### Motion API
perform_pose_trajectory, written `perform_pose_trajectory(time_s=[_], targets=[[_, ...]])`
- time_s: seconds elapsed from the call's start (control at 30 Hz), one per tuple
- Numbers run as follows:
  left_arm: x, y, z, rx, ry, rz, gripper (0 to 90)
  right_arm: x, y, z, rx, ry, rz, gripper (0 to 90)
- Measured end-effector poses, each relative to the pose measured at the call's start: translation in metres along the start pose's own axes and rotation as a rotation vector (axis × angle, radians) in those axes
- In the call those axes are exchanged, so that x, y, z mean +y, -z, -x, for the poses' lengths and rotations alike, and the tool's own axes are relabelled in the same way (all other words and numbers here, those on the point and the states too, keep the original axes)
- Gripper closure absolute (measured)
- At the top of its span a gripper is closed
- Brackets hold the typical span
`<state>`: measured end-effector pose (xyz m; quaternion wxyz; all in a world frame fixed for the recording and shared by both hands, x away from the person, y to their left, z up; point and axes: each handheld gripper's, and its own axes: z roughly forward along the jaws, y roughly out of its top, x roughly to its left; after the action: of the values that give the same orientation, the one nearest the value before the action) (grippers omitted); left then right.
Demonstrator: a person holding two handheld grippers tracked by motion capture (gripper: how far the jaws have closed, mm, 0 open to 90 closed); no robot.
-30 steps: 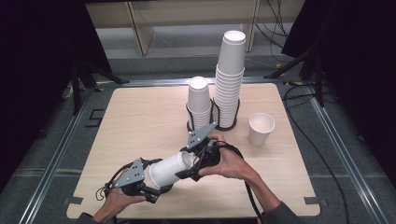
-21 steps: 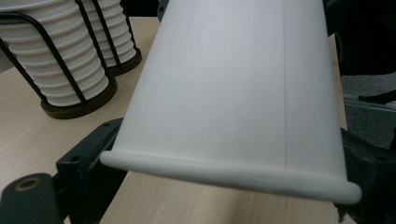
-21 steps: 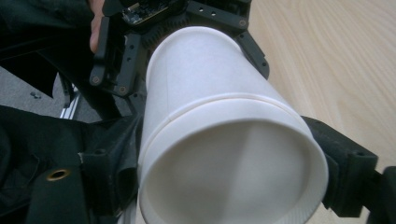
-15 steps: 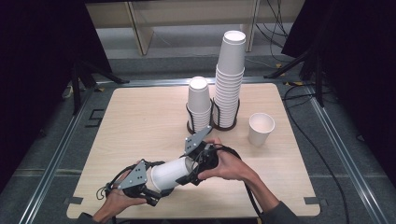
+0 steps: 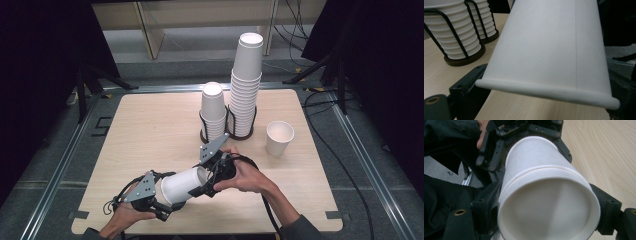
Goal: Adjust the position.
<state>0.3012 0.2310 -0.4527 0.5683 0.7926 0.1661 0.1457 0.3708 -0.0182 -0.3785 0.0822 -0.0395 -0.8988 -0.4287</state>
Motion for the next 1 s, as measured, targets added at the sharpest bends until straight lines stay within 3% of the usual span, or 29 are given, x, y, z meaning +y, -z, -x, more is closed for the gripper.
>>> perform_pose_trajectory(time_s=[0.03,0.43,0.47,0.5,0.6,1.0], targets=[[0.000,-0.001,0.000,-0.002,0.004,0.026,6.1,0.000,0.001,0.001,0.006,-0.003,0.009,23.7],[0.003,0.005,-0.002,0.016,0.035,0.088,4.6,-0.002,0.006,0.004,0.021,-0.018,0.077,23.8],[0.004,0.006,-0.002,0.021,0.042,0.087,4.5,-0.002,0.007,0.003,0.024,-0.052,0.073,23.8],[0.004,0.006,-0.002,0.023,0.051,0.096,4.4,-0.002,0.008,0.006,0.023,-0.022,0.089,23.8],[0.005,0.008,-0.003,0.029,0.057,0.113,4.4,-0.004,0.010,0.008,0.026,-0.026,0.115,23.8],[0.007,0.013,-0.006,0.068,0.133,0.189,6.5,-0.011,0.020,0.016,0.040,-0.082,0.240,24.1]])
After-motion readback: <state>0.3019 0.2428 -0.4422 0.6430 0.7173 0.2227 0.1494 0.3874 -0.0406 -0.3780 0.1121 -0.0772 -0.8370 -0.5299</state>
